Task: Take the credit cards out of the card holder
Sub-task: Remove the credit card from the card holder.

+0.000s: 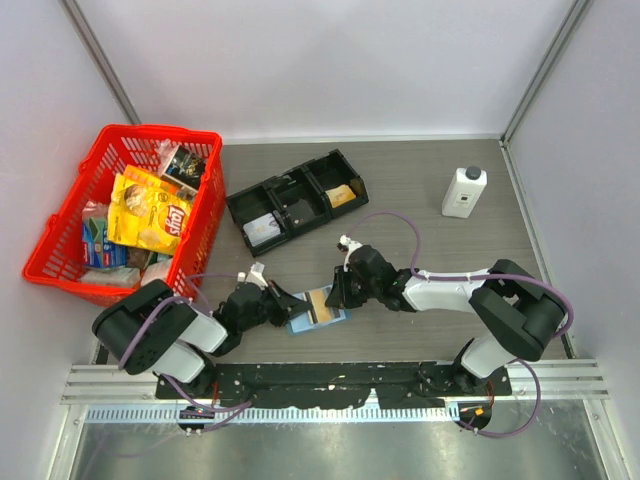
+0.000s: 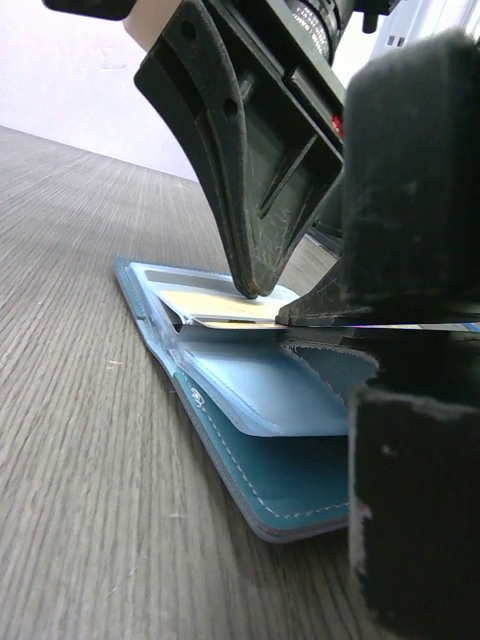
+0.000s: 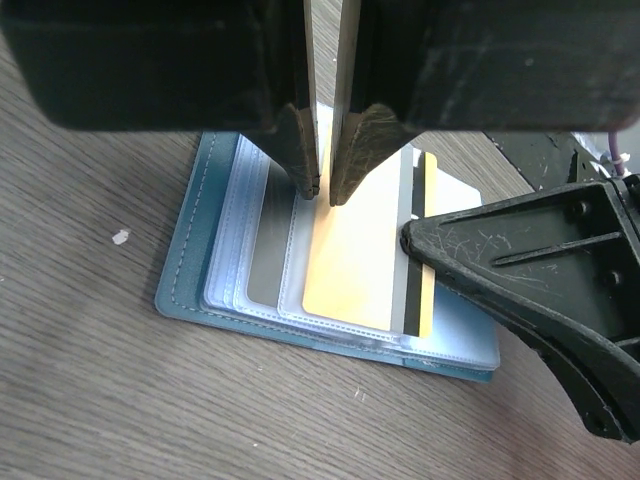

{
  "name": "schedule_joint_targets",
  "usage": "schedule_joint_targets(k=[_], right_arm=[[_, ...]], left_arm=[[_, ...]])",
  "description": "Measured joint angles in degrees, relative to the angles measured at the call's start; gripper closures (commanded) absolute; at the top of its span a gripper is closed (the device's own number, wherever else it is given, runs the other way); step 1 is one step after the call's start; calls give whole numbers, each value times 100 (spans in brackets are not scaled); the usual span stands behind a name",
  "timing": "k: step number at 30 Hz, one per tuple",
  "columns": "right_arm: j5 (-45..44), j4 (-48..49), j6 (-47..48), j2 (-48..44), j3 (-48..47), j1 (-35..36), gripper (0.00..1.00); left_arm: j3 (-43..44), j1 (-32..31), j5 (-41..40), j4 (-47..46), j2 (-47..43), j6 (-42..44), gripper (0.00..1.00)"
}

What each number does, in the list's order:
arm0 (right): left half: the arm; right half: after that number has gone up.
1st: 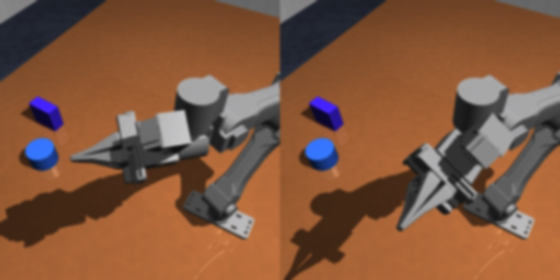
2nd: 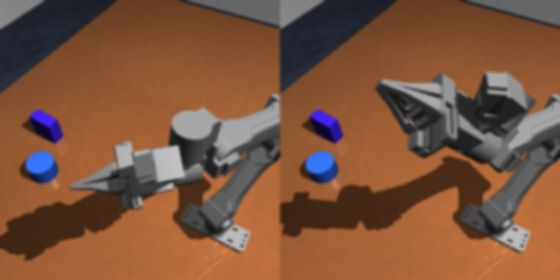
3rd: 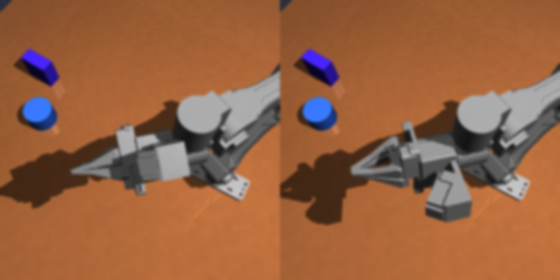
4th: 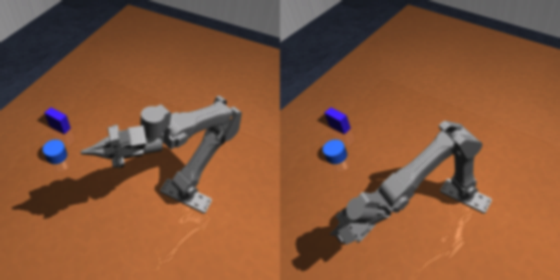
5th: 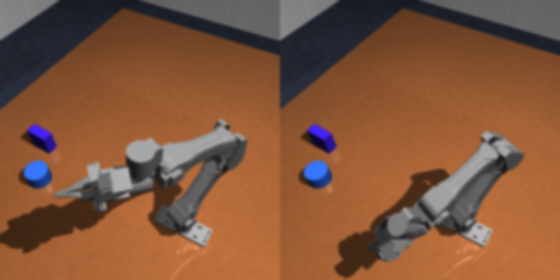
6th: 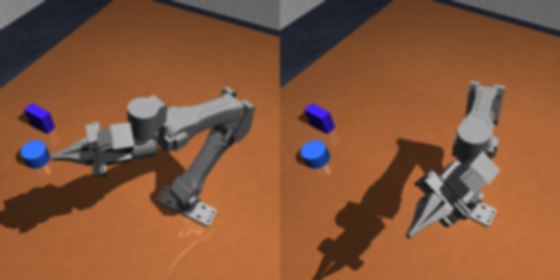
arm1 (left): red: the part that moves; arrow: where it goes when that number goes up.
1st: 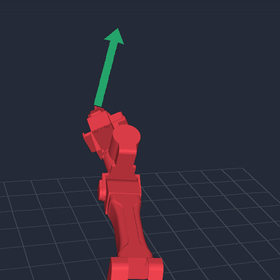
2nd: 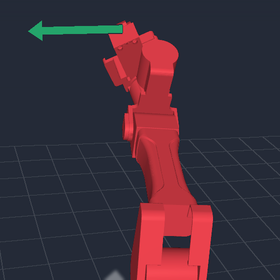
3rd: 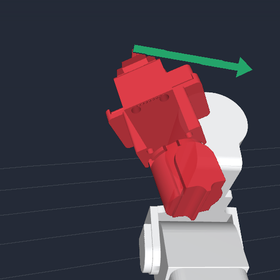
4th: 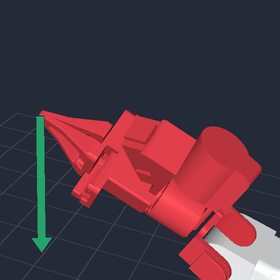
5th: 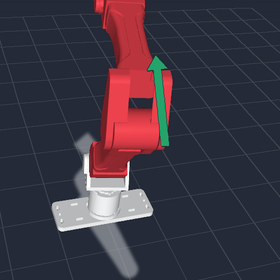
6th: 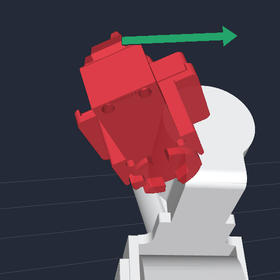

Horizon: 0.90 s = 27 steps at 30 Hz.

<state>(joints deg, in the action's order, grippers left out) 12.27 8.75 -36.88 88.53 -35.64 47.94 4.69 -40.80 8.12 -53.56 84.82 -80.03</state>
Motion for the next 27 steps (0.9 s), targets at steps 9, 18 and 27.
schedule_joint_targets(k=[9, 18, 27], right_arm=[[142, 105, 11, 0, 63, -72, 85], [271, 72, 24, -24, 79, -203, 82], [201, -450, 310, -485, 70, -304, 48]], left_arm=[[-114, 59, 55, 903, -1086, 295, 100], [33, 70, 57, 3624, -3578, 1191, 100], [302, 74, 85, 5106, -4854, 2275, 100]])
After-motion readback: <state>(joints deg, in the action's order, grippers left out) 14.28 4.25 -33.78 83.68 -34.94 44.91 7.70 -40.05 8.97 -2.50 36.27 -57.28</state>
